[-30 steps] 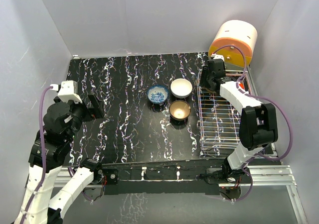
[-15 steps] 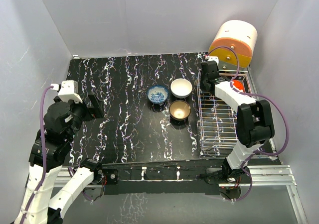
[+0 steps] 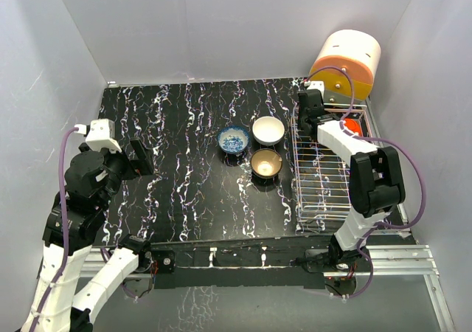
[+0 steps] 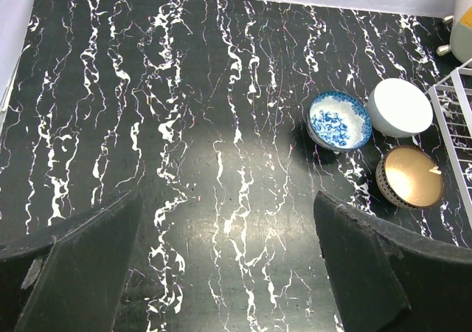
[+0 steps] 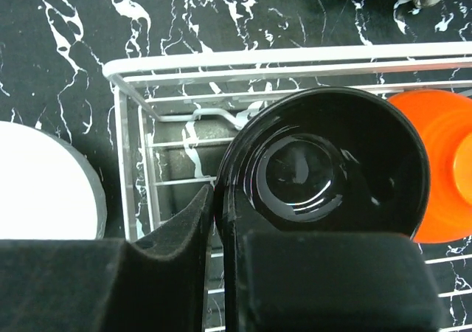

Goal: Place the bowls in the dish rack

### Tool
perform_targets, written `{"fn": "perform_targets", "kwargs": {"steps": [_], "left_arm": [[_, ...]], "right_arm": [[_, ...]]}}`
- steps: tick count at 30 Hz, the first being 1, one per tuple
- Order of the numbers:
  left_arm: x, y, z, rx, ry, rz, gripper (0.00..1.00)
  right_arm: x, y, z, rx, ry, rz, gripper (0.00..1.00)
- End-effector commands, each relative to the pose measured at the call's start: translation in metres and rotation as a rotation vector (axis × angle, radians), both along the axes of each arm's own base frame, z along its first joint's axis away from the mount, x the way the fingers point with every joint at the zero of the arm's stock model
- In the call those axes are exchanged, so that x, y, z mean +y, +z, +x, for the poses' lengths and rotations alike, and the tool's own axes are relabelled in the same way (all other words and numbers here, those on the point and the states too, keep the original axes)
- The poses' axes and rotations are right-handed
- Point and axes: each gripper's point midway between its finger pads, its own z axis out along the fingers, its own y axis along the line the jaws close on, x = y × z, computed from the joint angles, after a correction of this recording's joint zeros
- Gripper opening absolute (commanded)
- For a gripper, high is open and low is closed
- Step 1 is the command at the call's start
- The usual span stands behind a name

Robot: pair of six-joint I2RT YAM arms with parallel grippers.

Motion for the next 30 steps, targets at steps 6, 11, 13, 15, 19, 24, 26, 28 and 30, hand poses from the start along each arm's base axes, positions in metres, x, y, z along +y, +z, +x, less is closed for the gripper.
{"fn": "perform_targets", "kwargs": {"steps": [6, 11, 13, 15, 19, 24, 26, 28, 30], "left_arm": [[0.001, 0.002, -0.002, -0.006, 0.0, 0.006, 0.97], [0.0, 0.005, -0.003, -0.012, -0.004, -0.006, 0.97], [0.0, 0.006, -0.004, -0.014, -0.006, -0.01, 0.97], [0.0, 0.007, -0.005, -0.013, -0.005, -0.009, 0.97], [0.001, 0.009, -0.006, -0.018, -0.004, -0.011, 0.97], [0.0, 0.011, -0.005, -0.02, -0.01, -0.013, 0.97], [-0.001, 0.011, -0.005, -0.02, -0.012, -0.014, 0.97], [-0.001, 0.012, -0.004, -0.021, -0.012, -0.016, 0.97], [-0.002, 0.013, -0.004, -0.022, -0.015, -0.019, 0.97]], "right_arm": [[0.03, 0.077, -0.009, -0.276, 0.1, 0.226, 0.08], [0.052, 0.116, -0.032, -0.409, 0.155, 0.441, 0.08], [0.053, 0.125, -0.039, -0.455, 0.148, 0.517, 0.08], [0.05, 0.129, -0.045, -0.493, 0.122, 0.603, 0.08], [0.031, 0.124, -0.054, -0.554, 0.085, 0.781, 0.08], [0.006, 0.113, -0.074, -0.621, 0.079, 1.06, 0.08], [0.003, 0.114, -0.08, -0.64, 0.107, 1.126, 0.08], [0.0, 0.114, -0.086, -0.656, 0.109, 1.187, 0.08], [-0.004, 0.112, -0.091, -0.669, 0.101, 1.25, 0.08]]}}
